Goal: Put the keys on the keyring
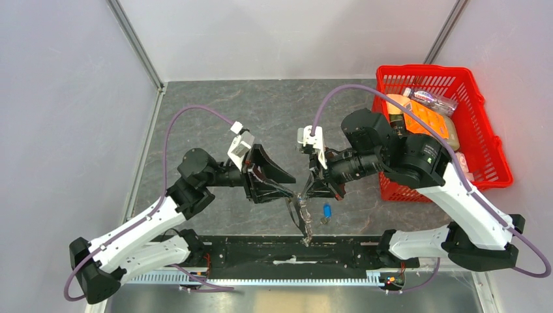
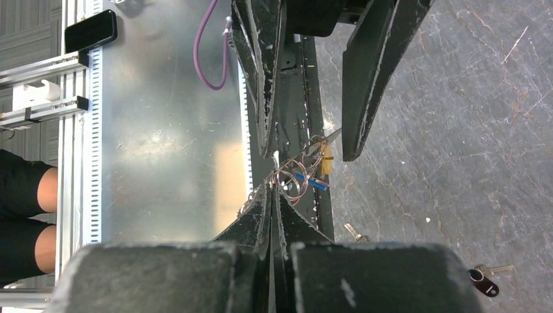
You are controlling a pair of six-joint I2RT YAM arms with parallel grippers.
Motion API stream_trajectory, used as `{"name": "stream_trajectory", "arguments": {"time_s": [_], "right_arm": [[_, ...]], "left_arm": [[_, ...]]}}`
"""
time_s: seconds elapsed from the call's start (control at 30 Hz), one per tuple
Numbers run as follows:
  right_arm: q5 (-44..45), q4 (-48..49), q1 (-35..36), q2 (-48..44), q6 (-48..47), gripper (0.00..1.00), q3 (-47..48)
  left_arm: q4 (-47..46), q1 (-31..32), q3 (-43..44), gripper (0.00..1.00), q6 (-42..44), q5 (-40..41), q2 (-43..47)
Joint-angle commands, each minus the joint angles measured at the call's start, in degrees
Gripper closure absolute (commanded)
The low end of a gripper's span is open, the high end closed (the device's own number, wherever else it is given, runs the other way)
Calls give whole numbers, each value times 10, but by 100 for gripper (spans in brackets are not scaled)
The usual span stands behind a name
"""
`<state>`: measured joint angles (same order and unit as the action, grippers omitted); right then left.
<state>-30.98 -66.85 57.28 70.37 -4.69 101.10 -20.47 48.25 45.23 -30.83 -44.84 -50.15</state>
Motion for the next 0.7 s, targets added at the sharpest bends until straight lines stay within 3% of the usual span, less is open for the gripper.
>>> {"name": "stream_trajectory", "arguments": {"time_s": [0.0,0.13,0.43,0.5,0.6,0.67], "right_arm": [[-2,27,3,2,9,100,28],[-5,28,3,2,9,100,30],[6,28,3,0,3,100,22],[39,41,2,-6,11,100,-2],[69,55,2,-36,46,100,-78],[128,154,2,-93,76,100,-197]], "left_arm": [[-48,3,-3,44,-7,-29,-11],[-74,6,-6,36,-17,-50,-22],[-71,11,-12,34,-2,-44,-26],[10,11,6,35,31,17,-20],[247,12,67,40,74,131,14],[271,12,30,36,98,229,62]]}}
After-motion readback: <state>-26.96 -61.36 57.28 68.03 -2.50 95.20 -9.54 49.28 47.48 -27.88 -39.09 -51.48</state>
